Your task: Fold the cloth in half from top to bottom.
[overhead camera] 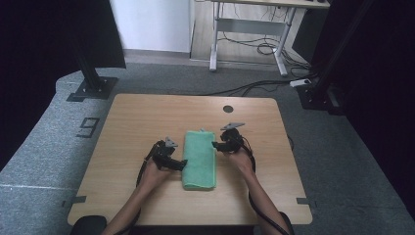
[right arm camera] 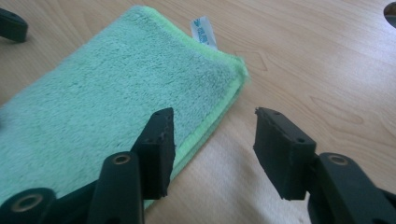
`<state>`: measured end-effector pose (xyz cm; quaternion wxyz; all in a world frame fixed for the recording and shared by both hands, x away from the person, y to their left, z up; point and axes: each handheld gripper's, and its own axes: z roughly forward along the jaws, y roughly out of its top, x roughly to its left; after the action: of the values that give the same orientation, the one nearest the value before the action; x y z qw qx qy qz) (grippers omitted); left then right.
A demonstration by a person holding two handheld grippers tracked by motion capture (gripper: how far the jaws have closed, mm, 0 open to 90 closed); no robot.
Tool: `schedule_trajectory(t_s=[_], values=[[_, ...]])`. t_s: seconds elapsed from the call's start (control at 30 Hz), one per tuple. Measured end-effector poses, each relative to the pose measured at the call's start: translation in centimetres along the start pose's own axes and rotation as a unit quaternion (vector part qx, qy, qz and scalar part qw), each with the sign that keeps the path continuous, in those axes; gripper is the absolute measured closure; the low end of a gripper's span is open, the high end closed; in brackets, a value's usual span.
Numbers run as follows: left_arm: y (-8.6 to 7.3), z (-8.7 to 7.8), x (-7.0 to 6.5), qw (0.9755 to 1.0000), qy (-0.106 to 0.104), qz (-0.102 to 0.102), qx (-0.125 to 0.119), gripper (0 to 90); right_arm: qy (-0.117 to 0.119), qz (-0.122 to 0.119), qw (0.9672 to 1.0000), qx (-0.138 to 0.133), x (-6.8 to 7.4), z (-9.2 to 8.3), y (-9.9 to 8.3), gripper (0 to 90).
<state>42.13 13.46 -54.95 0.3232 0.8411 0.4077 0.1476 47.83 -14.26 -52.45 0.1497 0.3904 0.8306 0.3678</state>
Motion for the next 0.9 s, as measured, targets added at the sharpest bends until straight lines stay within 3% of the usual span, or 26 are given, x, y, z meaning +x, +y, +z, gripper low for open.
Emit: schedule_trajectory(t_s=[0.43, 0.67, 0.9], values=[[0.0, 0.0, 0.0, 1.0, 0.0, 0.0, 0.0, 0.0, -0.009, 0.01, 0.9999, 0.0, -0.7, 2.5, 1.7, 55.3], [0.0, 0.0, 0.0, 1.0, 0.0, 0.0, 0.0, 0.0, -0.011, 0.01, 0.9997, 0.017, -1.2, 3.8, 1.9, 56.5], [0.0, 0.0, 0.0, 1.0, 0.0, -0.001, 0.0, 0.0, 0.004, 0.005, 0.9996, 0.026, -0.9, 4.1, 1.9, 73.2]])
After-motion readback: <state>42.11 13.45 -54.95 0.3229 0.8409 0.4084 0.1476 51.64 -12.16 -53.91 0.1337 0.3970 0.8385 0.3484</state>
